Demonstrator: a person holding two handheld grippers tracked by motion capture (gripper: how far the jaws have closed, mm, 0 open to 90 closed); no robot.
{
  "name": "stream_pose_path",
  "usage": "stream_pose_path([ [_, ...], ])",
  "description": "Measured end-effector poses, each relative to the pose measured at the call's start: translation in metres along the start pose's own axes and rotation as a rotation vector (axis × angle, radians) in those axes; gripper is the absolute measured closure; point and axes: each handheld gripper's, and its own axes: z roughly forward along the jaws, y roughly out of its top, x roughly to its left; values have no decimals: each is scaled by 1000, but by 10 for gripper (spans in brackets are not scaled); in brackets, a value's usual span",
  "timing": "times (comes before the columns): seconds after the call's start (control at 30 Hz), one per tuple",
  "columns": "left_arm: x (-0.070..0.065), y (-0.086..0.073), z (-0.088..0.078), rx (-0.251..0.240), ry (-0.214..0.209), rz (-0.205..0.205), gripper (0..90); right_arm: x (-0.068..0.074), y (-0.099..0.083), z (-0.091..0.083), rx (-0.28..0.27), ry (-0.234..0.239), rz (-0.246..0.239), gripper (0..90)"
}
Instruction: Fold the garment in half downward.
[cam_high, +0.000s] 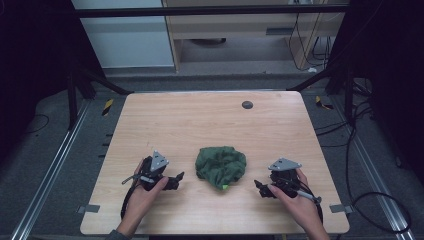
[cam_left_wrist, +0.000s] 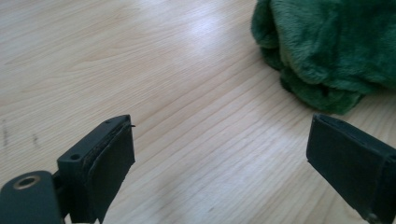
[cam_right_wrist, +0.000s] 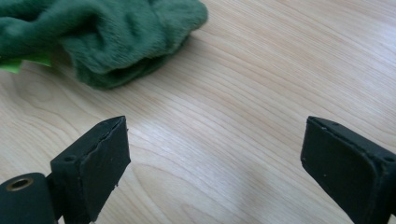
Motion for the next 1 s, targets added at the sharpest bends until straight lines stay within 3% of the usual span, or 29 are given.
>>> stream_pose_path([
  [0.4,37,-10,-9,17,74,-58,72,-12,-9,1,42,-44,5,118],
  [0.6,54,-16,-8,45,96,-86,72,-24,-11,4,57,-40,65,116],
  [0.8,69,-15,0,78,91,-96,71,-39,-4,8,56,-32,78,120],
  [1.0,74,-12,5,111,72,-81,67,-54,9,10,69,-39,70,118],
])
